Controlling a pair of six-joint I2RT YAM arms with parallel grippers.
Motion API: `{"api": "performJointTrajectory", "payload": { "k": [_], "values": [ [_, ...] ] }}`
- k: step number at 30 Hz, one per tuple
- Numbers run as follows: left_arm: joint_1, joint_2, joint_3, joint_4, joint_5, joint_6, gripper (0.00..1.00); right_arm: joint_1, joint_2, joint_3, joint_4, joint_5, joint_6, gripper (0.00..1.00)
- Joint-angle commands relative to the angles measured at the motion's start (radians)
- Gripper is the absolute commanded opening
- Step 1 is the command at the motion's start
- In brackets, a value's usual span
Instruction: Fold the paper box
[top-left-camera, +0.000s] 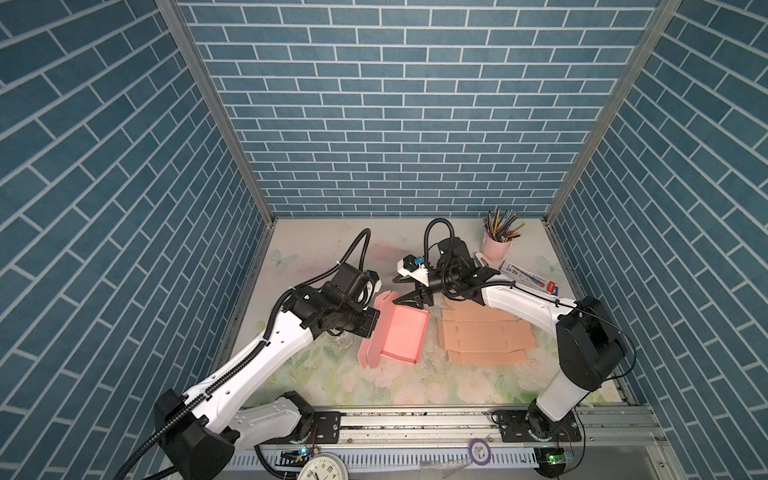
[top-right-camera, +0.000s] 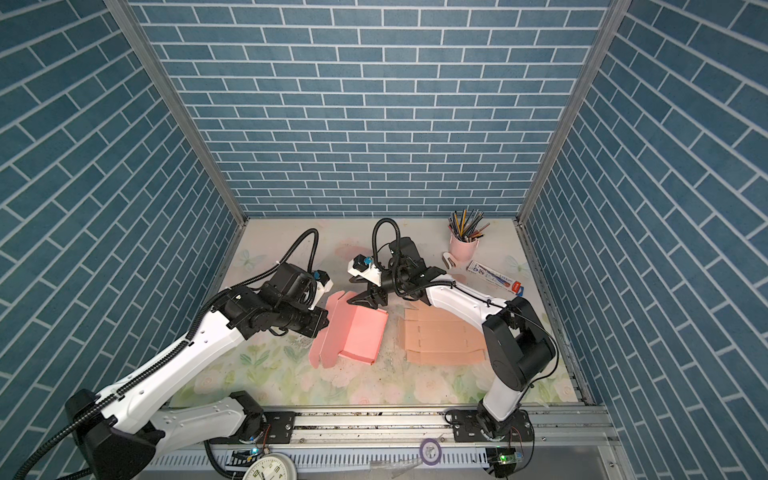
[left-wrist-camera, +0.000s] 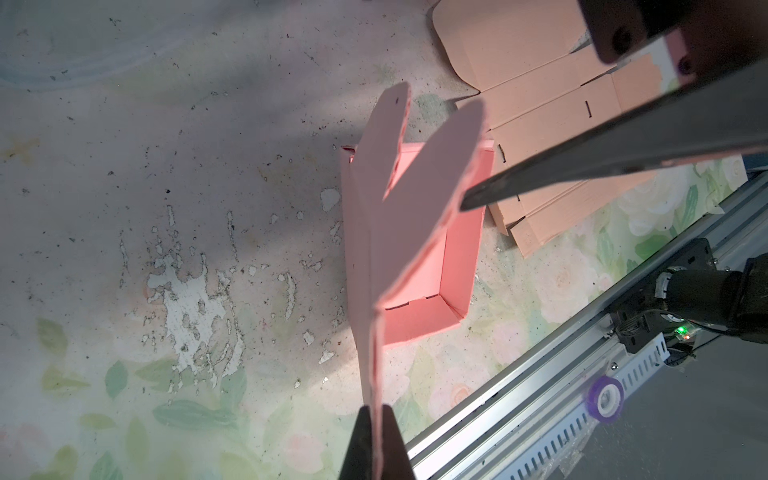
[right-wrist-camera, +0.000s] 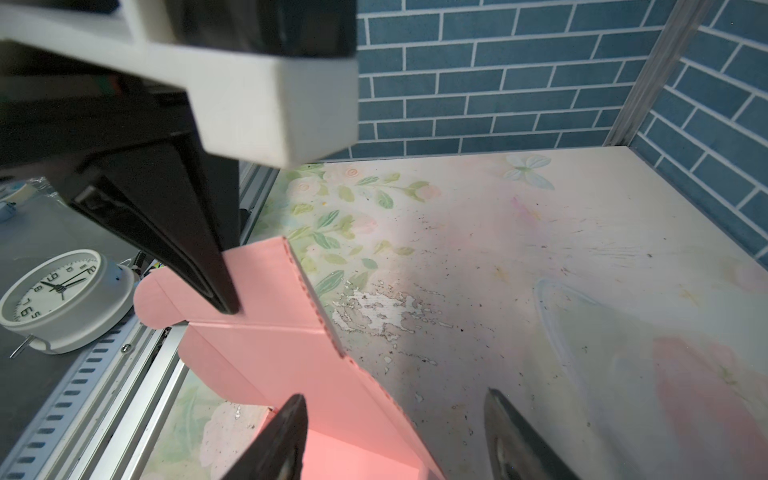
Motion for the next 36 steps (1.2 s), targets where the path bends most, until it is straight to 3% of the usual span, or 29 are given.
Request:
{"api": "performJointTrajectory", "payload": {
  "k": [1,6,19,23,26,29,31,36],
  "values": [
    [-0.006,0.01,0.028,-0.024,-0.016,0.027,0.0,0.015,0.018,0.021,-0.029,-0.038,-0.074,0.64],
    [-0.005,0.018,0.036,-0.03,-0.028,0.046,0.0,0.023,0.027,0.014,-0.052,-0.041,-0.087,0.55],
    [-0.005,0.031,0.053,-0.038,-0.063,0.056,0.0,0.029,0.008,0.007,-0.073,0.016,-0.105,0.16],
    [-0.005,0.032,0.049,-0.032,-0.071,0.051,0.03,0.029,0.001,0.002,-0.078,0.036,-0.111,0.11],
    [-0.006,0.03,0.041,-0.018,-0.095,0.033,0.16,0.028,-0.012,-0.016,-0.057,0.065,-0.102,0.07],
    [-0.004,0.016,0.006,0.024,-0.104,-0.006,0.43,0.025,-0.038,-0.066,0.008,0.107,-0.065,0.05],
    [-0.002,0.0,-0.021,0.055,-0.108,-0.035,0.55,0.019,-0.064,-0.114,0.072,0.14,-0.023,0.04],
    [0.031,-0.065,-0.13,0.163,-0.096,-0.117,0.62,-0.008,-0.141,-0.247,0.25,0.221,0.11,0.02]
  ]
}}
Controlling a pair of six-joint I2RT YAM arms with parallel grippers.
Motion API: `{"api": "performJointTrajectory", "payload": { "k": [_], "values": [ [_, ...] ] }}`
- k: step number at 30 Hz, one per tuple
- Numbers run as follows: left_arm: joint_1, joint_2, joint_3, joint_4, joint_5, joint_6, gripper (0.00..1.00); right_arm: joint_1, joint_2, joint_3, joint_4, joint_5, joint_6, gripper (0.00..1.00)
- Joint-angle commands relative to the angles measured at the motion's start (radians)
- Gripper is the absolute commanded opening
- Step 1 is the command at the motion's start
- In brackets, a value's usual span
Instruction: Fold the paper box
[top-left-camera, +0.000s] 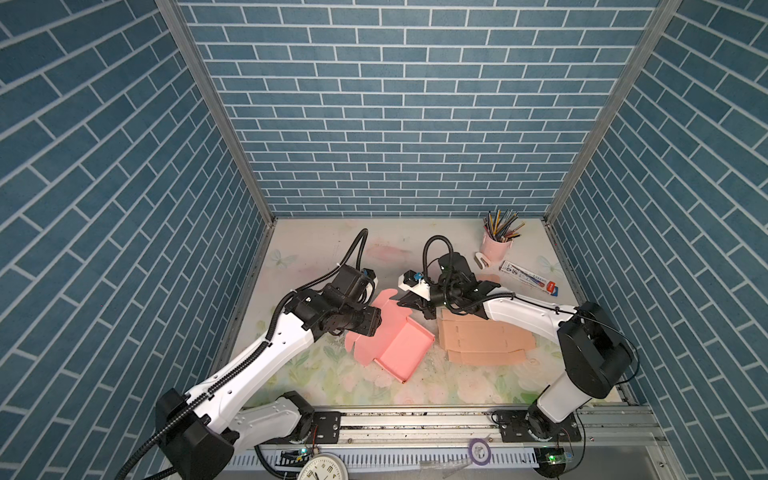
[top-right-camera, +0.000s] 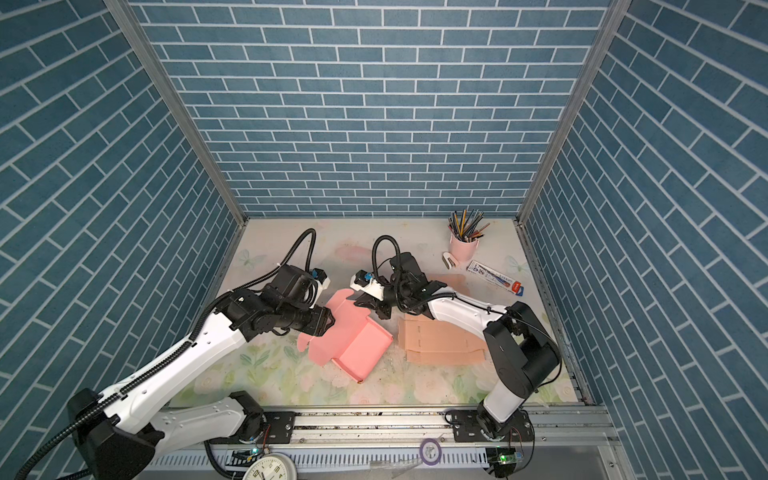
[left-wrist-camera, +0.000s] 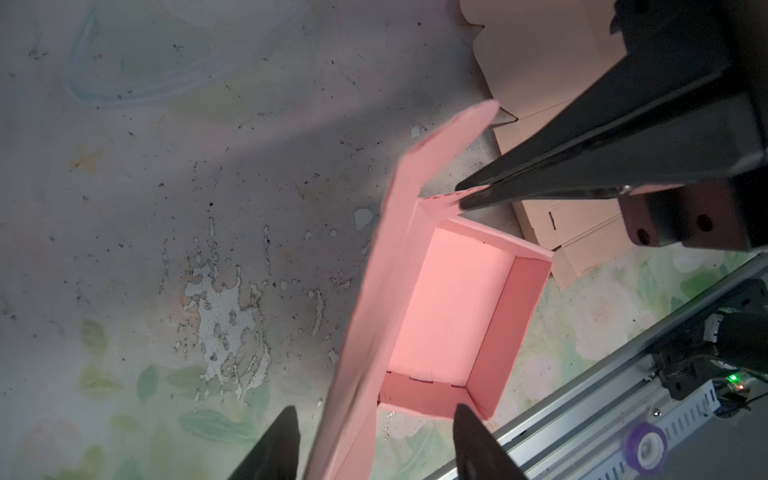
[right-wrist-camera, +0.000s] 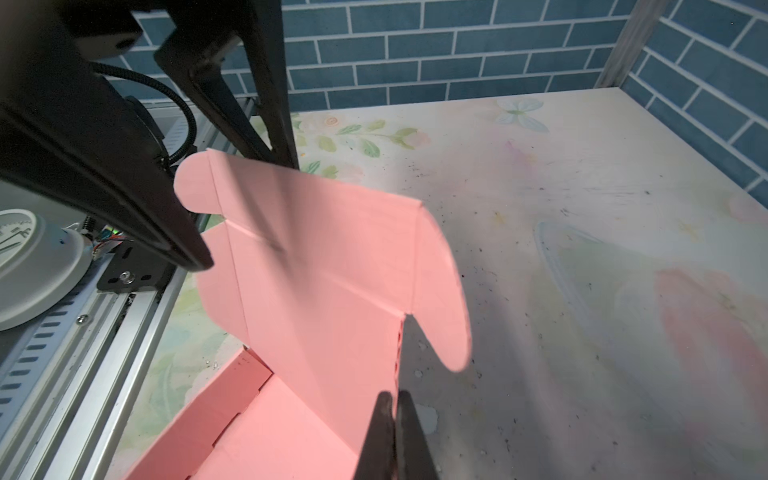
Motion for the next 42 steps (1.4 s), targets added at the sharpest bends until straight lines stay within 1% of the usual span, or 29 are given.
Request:
{"api": "performJointTrajectory", "payload": {
  "k": [1,7,12,22,27,31,33,35,37,39,42],
  "values": [
    [0.035,-0.054,-0.08,0.098,0.0,-0.079,0.62,-0.015,-0.081,-0.073,0.177,0.086,0.108,0.02],
    [0.086,-0.152,-0.232,0.248,0.021,-0.184,0.64,-0.024,-0.149,-0.191,0.293,0.189,0.24,0.01],
    [0.088,-0.164,-0.29,0.279,0.001,-0.191,0.63,-0.026,-0.171,-0.244,0.34,0.236,0.306,0.02],
    [0.076,-0.156,-0.372,0.389,0.01,-0.239,0.48,-0.025,-0.169,-0.266,0.367,0.287,0.358,0.01],
    [0.06,-0.152,-0.394,0.407,-0.008,-0.246,0.41,-0.024,-0.159,-0.267,0.378,0.282,0.373,0.01],
    [0.06,-0.134,-0.393,0.431,-0.02,-0.244,0.38,-0.024,-0.155,-0.269,0.38,0.28,0.375,0.01],
    [0.06,-0.125,-0.388,0.427,-0.052,-0.241,0.37,-0.025,-0.156,-0.271,0.378,0.28,0.375,0.01],
    [0.066,-0.124,-0.394,0.42,-0.098,-0.243,0.37,-0.025,-0.158,-0.273,0.376,0.28,0.374,0.01],
    [0.089,-0.13,-0.412,0.434,-0.091,-0.239,0.4,-0.024,-0.158,-0.273,0.372,0.279,0.374,0.01],
    [0.099,-0.141,-0.426,0.465,-0.089,-0.237,0.46,-0.025,-0.158,-0.276,0.372,0.279,0.374,0.01],
    [0.103,-0.132,-0.424,0.518,-0.085,-0.227,0.47,-0.025,-0.149,-0.273,0.375,0.277,0.374,0.01]
  ]
}}
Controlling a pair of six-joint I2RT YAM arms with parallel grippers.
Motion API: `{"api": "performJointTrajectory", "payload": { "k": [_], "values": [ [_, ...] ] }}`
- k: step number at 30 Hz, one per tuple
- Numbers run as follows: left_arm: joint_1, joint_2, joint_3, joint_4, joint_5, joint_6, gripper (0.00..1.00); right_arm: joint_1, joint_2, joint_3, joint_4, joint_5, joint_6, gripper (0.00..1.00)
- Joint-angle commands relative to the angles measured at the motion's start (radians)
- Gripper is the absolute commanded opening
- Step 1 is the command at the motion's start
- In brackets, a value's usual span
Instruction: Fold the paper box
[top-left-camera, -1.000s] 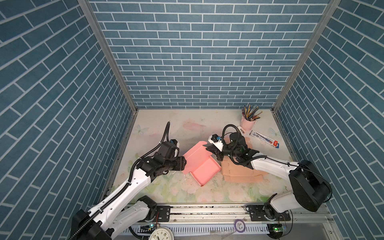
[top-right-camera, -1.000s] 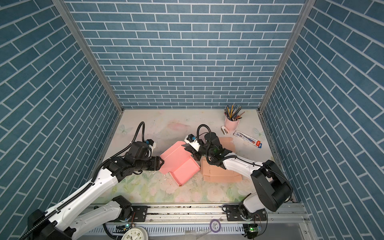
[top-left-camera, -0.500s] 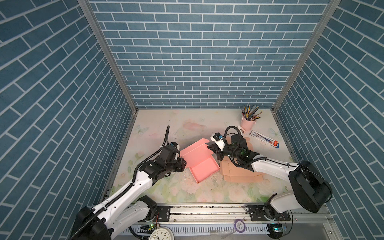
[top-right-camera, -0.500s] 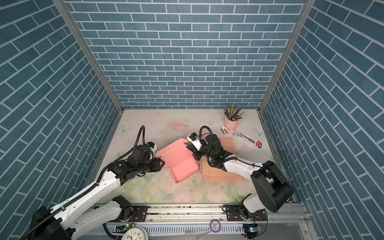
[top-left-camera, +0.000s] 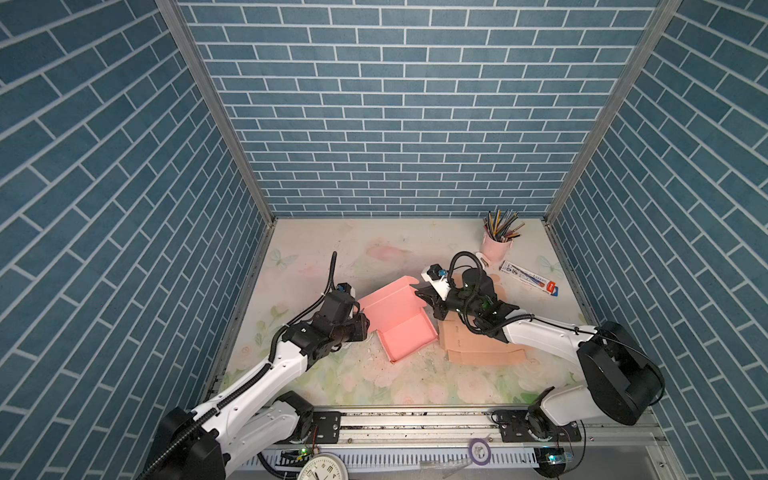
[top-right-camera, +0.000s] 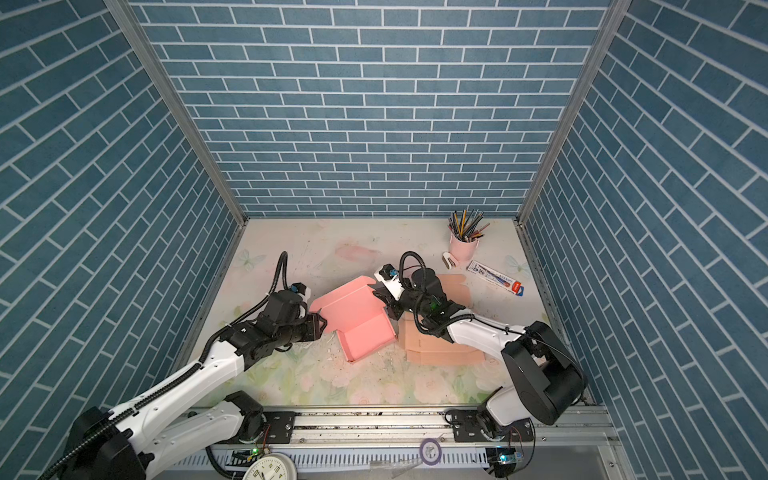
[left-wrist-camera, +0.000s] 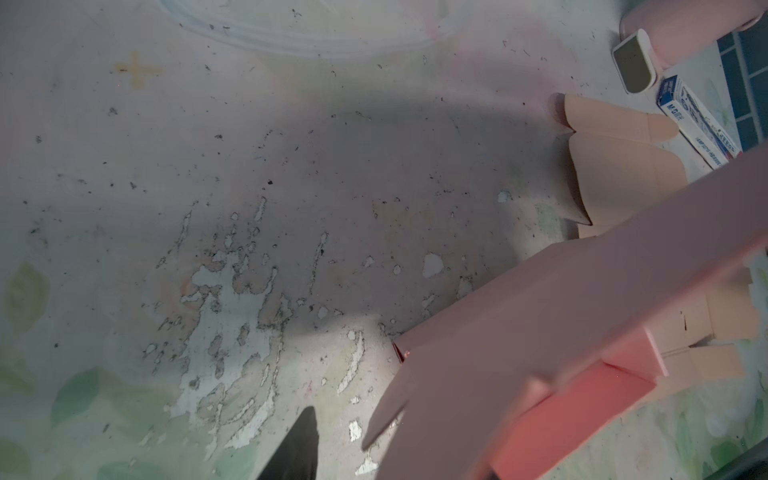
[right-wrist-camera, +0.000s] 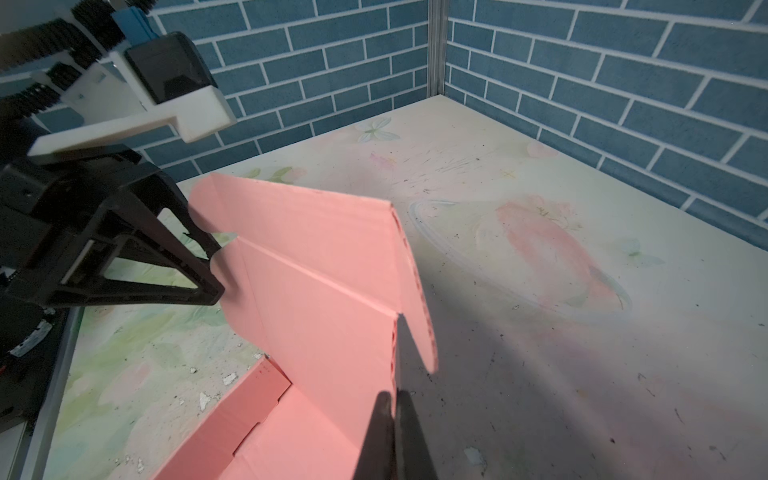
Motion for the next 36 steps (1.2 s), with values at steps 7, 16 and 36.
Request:
{"api": "performJointTrajectory", "payload": {
  "k": [7,16,36],
  "values": [
    [0.006,0.055,0.017,0.106,-0.018,0.056,0.4,-0.001,0.006,-0.003,0.022,0.008,0.037,0.01],
    [0.004,0.034,0.005,0.069,-0.007,0.057,0.17,0.0,0.006,0.005,0.008,0.031,0.038,0.0],
    [-0.01,0.133,0.119,0.094,-0.12,0.133,0.03,0.057,0.091,0.168,-0.152,0.146,0.155,0.12]
  ]
}}
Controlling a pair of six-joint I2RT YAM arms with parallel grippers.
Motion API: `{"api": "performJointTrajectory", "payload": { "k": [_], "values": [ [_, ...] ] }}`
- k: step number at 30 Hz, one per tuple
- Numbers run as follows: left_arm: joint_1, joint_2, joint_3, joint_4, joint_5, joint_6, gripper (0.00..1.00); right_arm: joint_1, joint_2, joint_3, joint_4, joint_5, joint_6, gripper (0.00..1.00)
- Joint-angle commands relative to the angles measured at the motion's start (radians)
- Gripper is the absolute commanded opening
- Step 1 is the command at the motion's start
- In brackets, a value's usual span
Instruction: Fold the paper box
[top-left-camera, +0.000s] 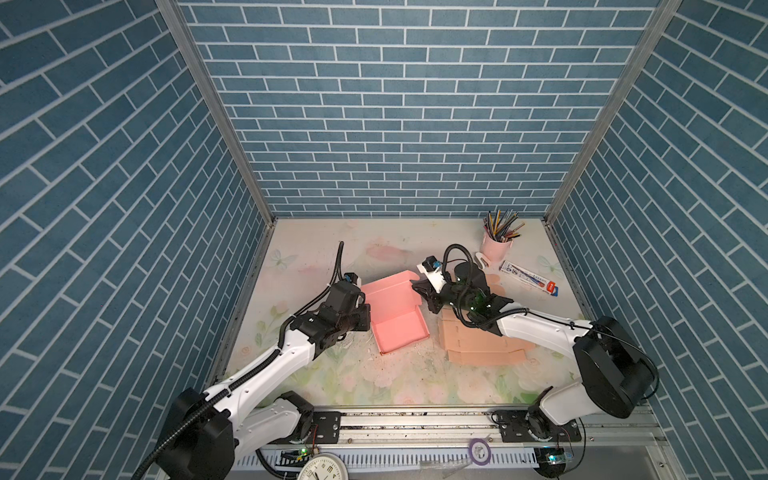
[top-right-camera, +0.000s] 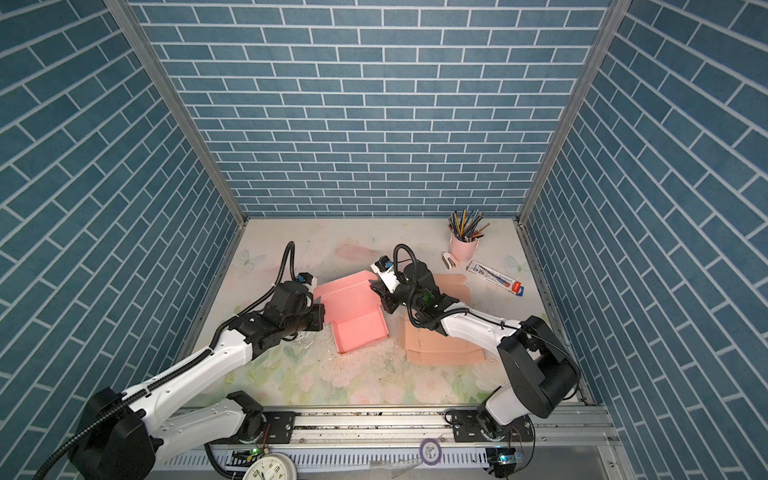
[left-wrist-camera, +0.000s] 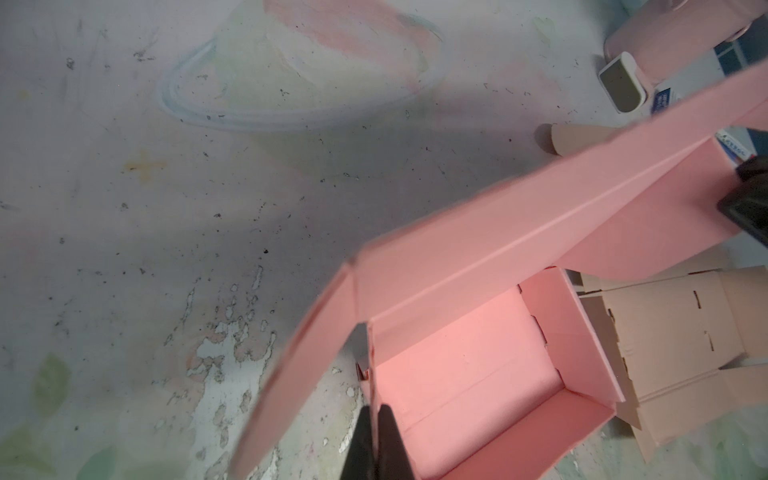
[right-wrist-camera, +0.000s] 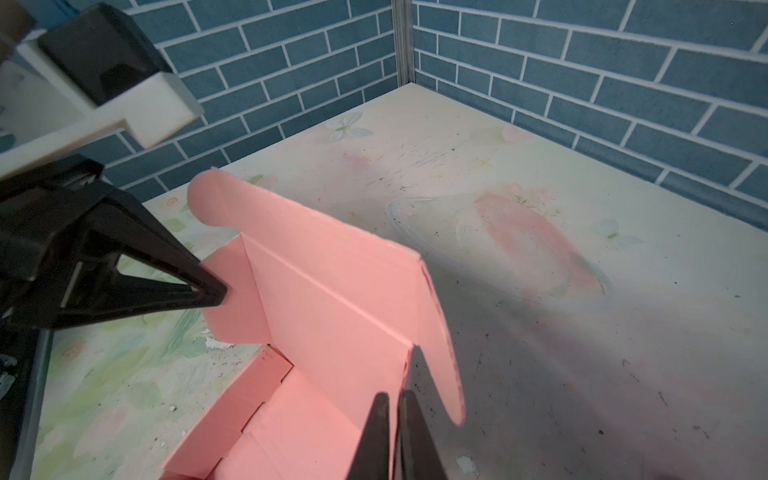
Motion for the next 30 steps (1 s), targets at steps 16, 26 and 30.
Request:
{"api": "performJointTrajectory", "payload": {
  "k": [16,26,30],
  "values": [
    [-0.041,0.059,-0.004,0.269,-0.232,0.137,0.03,0.021,0.158,0.191,-0.155,0.077,0.17,0.14],
    [-0.105,0.059,-0.13,0.427,-0.334,0.145,0.03,0.027,0.111,0.114,-0.121,0.11,0.174,0.14],
    [-0.127,0.053,-0.157,0.467,-0.355,0.136,0.03,0.035,0.088,0.08,-0.109,0.126,0.174,0.14]
  ]
}}
